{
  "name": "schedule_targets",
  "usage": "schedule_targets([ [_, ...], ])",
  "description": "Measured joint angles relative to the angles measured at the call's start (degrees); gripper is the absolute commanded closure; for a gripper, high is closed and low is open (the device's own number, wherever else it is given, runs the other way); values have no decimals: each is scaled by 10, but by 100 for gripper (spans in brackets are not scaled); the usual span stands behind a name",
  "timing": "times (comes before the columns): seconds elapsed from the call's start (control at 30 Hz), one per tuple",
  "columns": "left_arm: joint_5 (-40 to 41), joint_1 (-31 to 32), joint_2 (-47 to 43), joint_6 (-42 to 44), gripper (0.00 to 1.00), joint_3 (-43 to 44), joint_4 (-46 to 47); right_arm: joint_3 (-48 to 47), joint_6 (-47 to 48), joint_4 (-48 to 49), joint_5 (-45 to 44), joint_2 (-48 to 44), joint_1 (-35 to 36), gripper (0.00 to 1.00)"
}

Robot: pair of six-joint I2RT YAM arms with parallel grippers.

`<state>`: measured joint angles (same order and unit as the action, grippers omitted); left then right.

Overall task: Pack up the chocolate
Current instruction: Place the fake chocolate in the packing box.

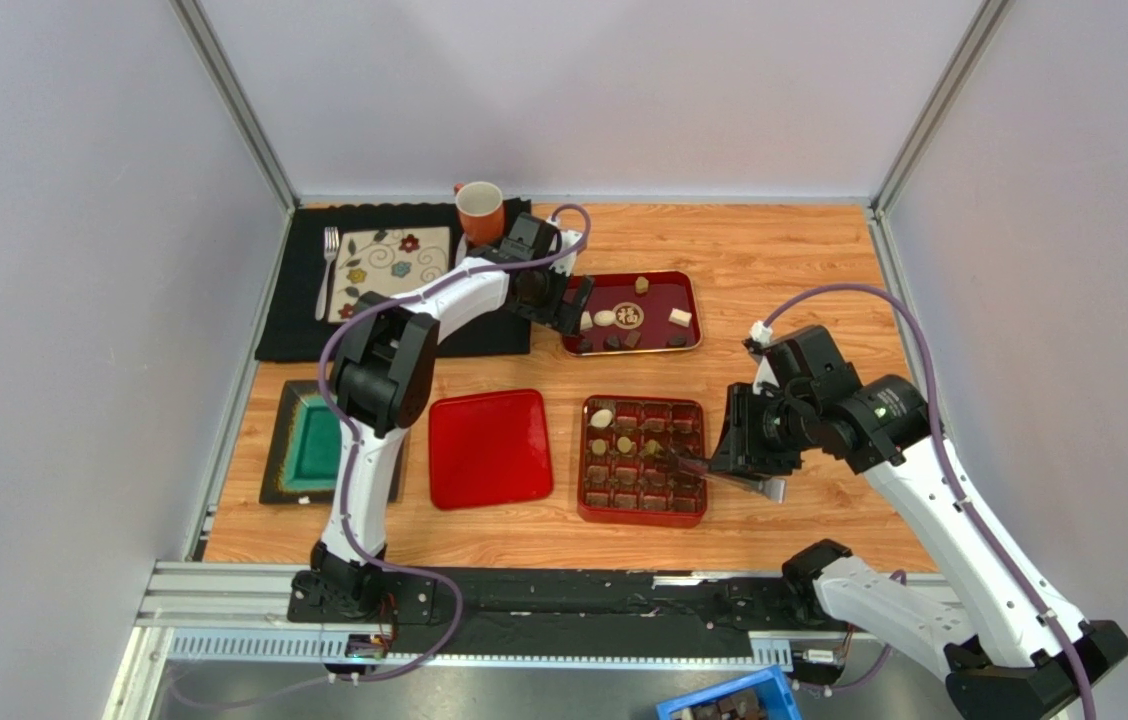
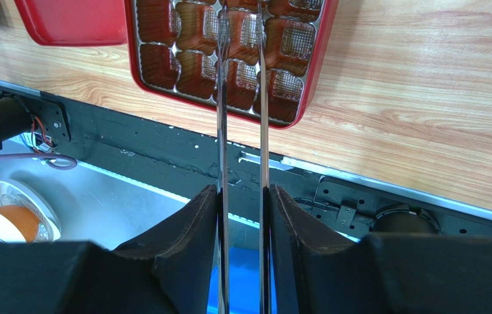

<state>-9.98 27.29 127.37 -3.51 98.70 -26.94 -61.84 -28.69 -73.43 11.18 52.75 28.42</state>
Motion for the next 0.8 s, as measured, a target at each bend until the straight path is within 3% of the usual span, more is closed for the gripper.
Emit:
schedule_targets([
  [0.27,0,0,-5,5,1,-8,5,-19,1,-2,-15,13,0,63],
  [0.53,2,0,-16,14,1,-27,10,-140,20,-1,-68,56,0,61],
  [0.8,2,0,-42,24,1,-70,28,-207,67,72,-110,201,-11,59],
])
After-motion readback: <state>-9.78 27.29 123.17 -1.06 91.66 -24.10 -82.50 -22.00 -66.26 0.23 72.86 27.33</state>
